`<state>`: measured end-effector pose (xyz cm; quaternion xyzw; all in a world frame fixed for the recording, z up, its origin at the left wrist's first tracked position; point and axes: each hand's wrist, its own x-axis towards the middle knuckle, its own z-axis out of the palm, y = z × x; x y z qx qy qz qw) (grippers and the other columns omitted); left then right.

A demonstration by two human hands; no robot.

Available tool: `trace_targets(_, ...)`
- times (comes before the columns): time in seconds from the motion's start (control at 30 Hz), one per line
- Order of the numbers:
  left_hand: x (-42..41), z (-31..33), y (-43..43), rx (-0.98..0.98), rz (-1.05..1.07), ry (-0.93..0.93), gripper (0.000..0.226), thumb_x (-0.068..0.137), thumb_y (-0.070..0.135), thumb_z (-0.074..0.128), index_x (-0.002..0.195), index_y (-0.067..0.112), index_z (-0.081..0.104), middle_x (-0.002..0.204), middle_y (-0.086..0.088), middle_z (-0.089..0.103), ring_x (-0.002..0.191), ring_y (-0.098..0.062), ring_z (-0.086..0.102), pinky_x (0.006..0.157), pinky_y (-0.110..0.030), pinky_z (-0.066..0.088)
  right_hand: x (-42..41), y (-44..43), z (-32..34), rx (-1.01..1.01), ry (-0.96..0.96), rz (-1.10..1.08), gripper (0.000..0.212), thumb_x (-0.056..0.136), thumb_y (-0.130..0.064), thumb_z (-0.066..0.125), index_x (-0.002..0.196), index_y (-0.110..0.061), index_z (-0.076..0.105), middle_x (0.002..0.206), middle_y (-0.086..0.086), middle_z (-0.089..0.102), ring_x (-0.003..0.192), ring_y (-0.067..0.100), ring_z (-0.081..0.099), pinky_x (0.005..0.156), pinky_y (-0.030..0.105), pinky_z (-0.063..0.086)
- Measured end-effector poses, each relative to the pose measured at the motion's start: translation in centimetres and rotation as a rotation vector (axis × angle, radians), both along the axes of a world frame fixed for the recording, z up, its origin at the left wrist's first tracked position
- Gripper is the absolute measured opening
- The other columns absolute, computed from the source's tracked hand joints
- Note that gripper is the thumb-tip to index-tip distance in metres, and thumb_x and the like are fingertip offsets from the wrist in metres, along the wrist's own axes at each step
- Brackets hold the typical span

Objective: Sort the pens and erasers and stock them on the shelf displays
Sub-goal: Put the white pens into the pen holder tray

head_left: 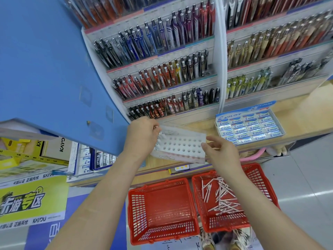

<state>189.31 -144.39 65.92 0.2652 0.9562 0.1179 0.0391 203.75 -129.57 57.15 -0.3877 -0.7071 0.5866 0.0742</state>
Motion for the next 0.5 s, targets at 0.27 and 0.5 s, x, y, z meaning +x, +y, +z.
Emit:
trace_targets(0.27, -1.2, -1.9, 0.0, 0.021, 0.033, -0.003, 0.017, 0.086, 0.026, 0.066, 0.096, 0.014, 0.074, 0.083, 0.001, 0.046, 0.088, -0.022, 0.05, 0.072, -0.03, 0.039, -0.3, -0.5, 0.3, -0.188, 0.061, -0.142, 0.026, 0.085, -0.016, 0.07, 0.111, -0.009, 0.068, 0.077, -0.003, 0.061, 0.069, 0.015, 0.061, 0.061, 0.038, 0.059)
trace_targets(0.5, -1.0, -2.1, -0.2, 0.085, 0.061, -0.014, 0.02, 0.084, 0.026, 0.068, 0.102, 0.016, 0.071, 0.087, 0.003, 0.049, 0.09, -0.022, 0.055, 0.075, -0.034, 0.046, -1.1, -0.4, -0.5, -0.165, 0.094, -0.218, 0.016, 0.088, -0.015, 0.066, 0.102, -0.008, 0.07, 0.093, 0.007, 0.07, 0.082, 0.016, 0.067, 0.066, 0.041, 0.06)
